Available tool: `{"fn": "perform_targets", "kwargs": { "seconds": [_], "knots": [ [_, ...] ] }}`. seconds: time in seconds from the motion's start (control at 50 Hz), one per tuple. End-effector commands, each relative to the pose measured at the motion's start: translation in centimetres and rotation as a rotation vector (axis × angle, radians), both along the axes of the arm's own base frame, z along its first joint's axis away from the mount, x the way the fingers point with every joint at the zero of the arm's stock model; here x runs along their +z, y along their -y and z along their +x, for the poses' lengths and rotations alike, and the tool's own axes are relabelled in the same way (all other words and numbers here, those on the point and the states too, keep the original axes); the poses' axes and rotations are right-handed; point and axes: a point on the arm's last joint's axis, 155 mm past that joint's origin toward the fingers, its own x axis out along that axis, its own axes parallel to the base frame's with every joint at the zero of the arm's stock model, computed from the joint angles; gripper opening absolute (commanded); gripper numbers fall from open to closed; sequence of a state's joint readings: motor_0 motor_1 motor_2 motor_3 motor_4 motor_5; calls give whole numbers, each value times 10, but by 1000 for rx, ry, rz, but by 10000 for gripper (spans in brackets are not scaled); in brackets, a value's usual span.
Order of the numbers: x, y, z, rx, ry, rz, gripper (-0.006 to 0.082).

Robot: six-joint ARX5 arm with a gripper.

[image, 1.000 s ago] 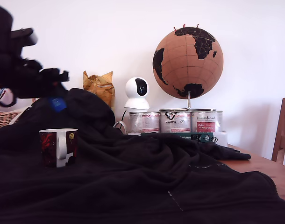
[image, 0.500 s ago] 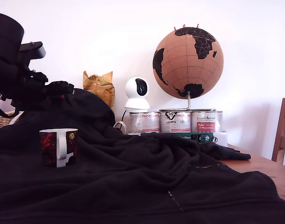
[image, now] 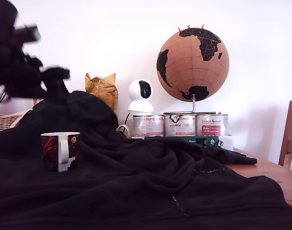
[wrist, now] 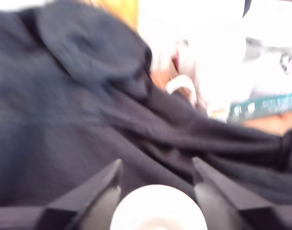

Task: Pick the blue coffee capsule and place it inside the red coffee cup

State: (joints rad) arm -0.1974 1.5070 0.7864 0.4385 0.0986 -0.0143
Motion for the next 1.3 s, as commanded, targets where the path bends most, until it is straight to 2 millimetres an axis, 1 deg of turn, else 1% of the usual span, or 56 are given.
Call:
{"fn": "perform_targets", "kwargs": {
  "seconds": [0.0, 0.06, 0.1, 0.12, 0.24, 0.34, 0.5, 0.68, 0.94, 1.06, 1.16, 1.28],
  "knots": [
    [12, -12, 0, 20, 17, 22, 140],
    [17, -19, -5, 30, 10, 34, 31],
    [18, -24, -8, 36, 4, 48, -22],
    [19, -26, -10, 41, 0, 48, -26],
    [23, -38, -20, 64, -31, 52, -22],
    [33, -45, -30, 76, -32, 52, -22],
    [55, -47, -47, 77, -4, 48, -22],
    [68, -50, -71, 77, -17, 50, -22],
    [97, -54, -106, 78, 27, 44, -22],
    [104, -55, -120, 79, 38, 42, -22],
    [109, -57, -127, 86, 58, 40, -22],
    [109, -58, -134, 86, 62, 40, -22]
  ]
}}
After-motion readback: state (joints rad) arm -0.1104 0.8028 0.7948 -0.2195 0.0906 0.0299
